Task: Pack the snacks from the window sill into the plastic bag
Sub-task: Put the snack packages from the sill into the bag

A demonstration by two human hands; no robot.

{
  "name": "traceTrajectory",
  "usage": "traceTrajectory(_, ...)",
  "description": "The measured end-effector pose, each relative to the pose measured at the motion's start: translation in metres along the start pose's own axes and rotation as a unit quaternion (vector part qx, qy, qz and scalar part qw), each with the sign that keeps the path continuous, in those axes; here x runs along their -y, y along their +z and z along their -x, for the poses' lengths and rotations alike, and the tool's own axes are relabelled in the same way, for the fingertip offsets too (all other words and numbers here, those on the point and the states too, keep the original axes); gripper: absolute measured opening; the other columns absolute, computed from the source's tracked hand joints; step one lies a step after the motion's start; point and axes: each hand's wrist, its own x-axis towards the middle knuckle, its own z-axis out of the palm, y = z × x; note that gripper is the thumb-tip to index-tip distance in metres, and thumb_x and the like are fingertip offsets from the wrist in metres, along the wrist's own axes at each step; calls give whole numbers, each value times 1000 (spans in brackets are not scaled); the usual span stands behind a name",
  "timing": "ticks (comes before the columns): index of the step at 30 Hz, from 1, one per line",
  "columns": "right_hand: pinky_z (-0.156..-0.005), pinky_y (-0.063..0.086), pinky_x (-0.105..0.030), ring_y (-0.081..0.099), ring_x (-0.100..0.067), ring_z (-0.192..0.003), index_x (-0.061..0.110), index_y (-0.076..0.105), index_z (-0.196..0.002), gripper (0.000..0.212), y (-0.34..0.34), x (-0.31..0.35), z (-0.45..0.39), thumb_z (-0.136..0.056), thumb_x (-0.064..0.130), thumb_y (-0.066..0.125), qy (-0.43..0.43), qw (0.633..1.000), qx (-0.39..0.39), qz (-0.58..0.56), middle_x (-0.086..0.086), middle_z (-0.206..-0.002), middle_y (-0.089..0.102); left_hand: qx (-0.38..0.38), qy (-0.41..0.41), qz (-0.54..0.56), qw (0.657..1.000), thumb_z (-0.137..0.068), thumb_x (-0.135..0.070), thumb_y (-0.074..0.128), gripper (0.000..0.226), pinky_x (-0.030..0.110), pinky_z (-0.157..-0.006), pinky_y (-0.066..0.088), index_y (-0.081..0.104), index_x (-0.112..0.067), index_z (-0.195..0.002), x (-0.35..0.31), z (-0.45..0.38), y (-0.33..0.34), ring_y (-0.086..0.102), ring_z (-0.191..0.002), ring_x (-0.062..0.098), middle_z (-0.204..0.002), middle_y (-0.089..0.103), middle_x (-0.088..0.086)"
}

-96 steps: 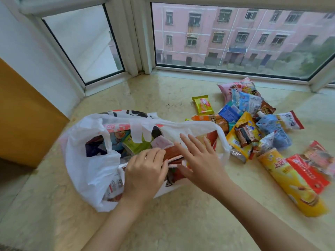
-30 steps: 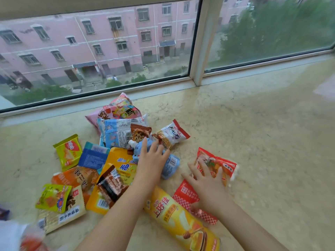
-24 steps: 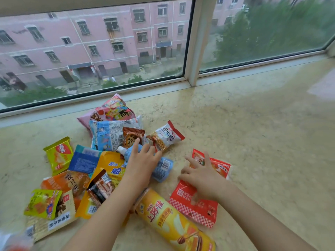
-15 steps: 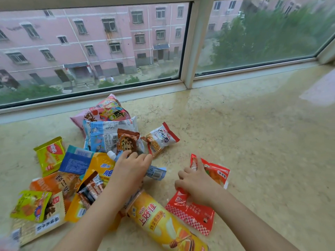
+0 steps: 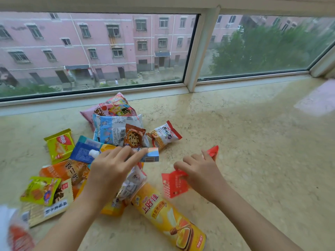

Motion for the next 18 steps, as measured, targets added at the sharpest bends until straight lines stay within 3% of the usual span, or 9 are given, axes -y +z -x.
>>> traceTrajectory(4, -79, 50, -51, 61, -25, -71, 23, 59, -93, 15, -11, 25, -2, -84, 19, 70, 15, 994, -110, -3, 3, -77, 61, -61, -2, -18, 998, -92, 3, 45, 40, 34, -53, 48, 69, -16, -118, 12, 22, -32, 64, -66, 26, -82, 67, 4)
traceTrajectory(7, -87, 48, -55, 66, -23, -77, 24, 60, -101, 20, -22, 55, -3, -85, 15, 66, -16, 986, -167, 2, 3, -85, 66, -102, -17, -29, 994, -99, 1, 32, 46, 34, -52, 45, 69, -18, -119, 18, 47, -61, 64, -66, 26, -83, 68, 3)
traceTrajectory(10, -88, 48, -54, 68, -22, -81, 25, 56, -105, 24, -35, 87, -5, -86, 14, 66, -49, 976, -214, -1, 2, -91, 70, -129, -32, -27, 991, -94, 5, 46, 43, 35, -52, 48, 65, -22, -122, 22, 77, -90, 66, -71, 25, -90, 71, 2)
traceTrajectory(18, -80, 51, -46, 69, -25, -94, 22, 61, -106, 21, -76, 188, -7, -88, 14, 69, -122, 952, -269, -73, -1, -102, 72, -157, -63, -22, 985, -94, 1, 54, 39, 34, -60, 53, 67, -24, -121, 32, 162, -179, 69, -79, 23, -104, 72, 1)
